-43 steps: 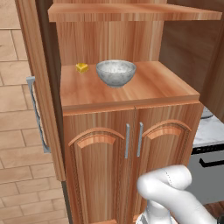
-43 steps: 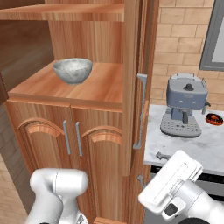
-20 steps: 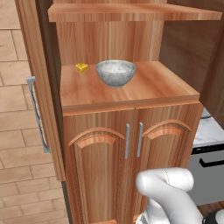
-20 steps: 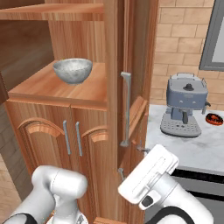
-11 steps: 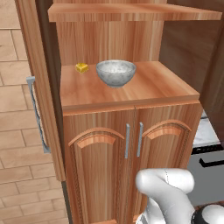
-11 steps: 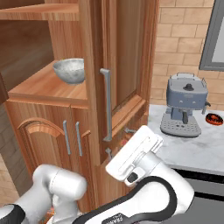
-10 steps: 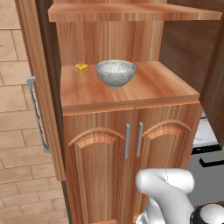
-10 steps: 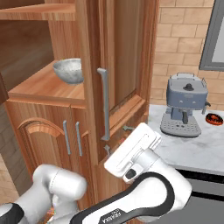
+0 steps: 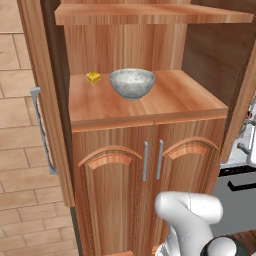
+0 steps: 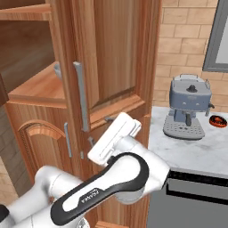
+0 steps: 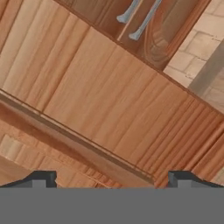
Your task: Pick the mug and place it in the sink. Pick the bowl and place it in the open cabinet and then close the cabinet.
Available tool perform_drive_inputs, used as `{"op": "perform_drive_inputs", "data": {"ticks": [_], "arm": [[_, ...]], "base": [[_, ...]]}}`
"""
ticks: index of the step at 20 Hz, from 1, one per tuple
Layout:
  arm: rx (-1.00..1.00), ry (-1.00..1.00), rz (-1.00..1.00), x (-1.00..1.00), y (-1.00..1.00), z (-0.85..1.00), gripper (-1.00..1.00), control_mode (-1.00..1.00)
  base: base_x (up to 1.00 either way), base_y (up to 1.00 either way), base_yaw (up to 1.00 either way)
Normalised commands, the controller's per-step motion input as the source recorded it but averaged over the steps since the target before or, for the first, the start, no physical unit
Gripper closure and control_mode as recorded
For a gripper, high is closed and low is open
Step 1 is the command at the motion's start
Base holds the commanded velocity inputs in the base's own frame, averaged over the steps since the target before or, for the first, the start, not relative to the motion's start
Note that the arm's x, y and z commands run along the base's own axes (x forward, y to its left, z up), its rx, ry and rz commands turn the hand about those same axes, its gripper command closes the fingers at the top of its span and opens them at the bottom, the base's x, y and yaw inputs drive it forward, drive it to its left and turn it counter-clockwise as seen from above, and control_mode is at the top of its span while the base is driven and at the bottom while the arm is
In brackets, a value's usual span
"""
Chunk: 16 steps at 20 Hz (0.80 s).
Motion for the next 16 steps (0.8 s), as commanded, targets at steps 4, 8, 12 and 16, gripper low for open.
{"op": "perform_drive_inputs", "data": {"ticks": [4, 8, 12, 16], "arm": [[-0.02, 0.00, 0.00, 0.17, 0.52, 0.00, -1.00, -1.00], [-0.02, 0.00, -0.06, 0.33, 0.46, 0.00, -1.00, -1.00], [-0.01, 0.00, -0.13, 0.46, 0.31, 0.00, -1.00, -1.00], [0.00, 0.03, -0.16, 0.65, 0.03, 0.00, -1.00, -1.00]], "base": [[0.00, 0.00, 0.00], [0.00, 0.00, 0.00], [0.00, 0.00, 0.00], [0.00, 0.00, 0.00]]}}
